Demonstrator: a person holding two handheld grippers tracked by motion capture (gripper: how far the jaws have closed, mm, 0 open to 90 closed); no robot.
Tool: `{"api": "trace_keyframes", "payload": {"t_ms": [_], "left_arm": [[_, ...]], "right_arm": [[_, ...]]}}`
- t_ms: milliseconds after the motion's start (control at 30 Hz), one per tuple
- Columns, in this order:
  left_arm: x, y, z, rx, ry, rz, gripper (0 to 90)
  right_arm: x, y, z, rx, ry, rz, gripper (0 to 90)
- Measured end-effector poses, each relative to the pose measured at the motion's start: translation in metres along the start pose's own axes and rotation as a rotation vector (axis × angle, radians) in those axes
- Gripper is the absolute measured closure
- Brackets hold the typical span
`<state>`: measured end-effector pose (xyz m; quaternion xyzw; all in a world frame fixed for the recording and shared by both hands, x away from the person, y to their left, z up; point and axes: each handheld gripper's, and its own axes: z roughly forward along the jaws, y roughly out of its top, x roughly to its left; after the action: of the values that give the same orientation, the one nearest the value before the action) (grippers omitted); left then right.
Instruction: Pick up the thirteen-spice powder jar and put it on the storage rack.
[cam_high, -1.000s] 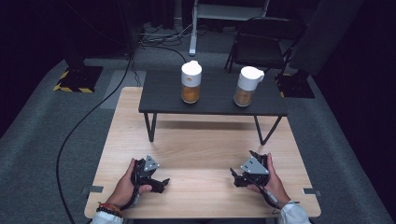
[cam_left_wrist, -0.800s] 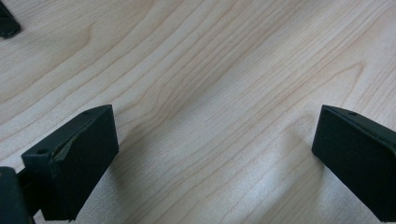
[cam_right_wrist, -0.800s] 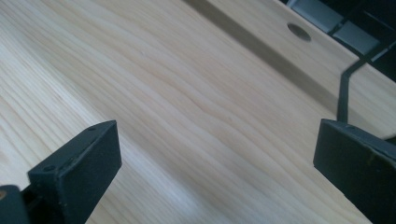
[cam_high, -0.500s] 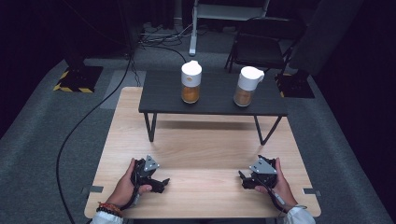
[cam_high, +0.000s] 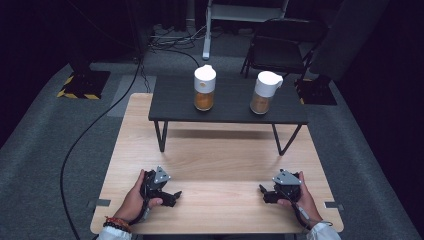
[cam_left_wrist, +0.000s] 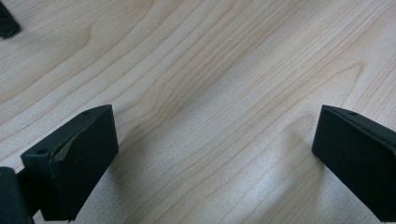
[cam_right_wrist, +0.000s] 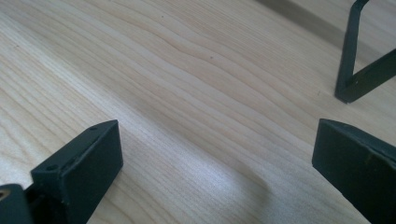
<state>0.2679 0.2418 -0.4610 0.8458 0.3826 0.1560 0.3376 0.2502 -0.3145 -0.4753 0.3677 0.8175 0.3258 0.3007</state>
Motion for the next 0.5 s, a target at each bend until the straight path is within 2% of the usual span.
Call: {"api": "trace_keyframes", "payload": {"t_ms": [500], "left_arm": [[0.001,0.001,0.001,-0.001,-0.006,0.003,0.0]], "right_arm": [[-0.034,0.001,0.005,0.057,0.078,0.144,0.2]]}}
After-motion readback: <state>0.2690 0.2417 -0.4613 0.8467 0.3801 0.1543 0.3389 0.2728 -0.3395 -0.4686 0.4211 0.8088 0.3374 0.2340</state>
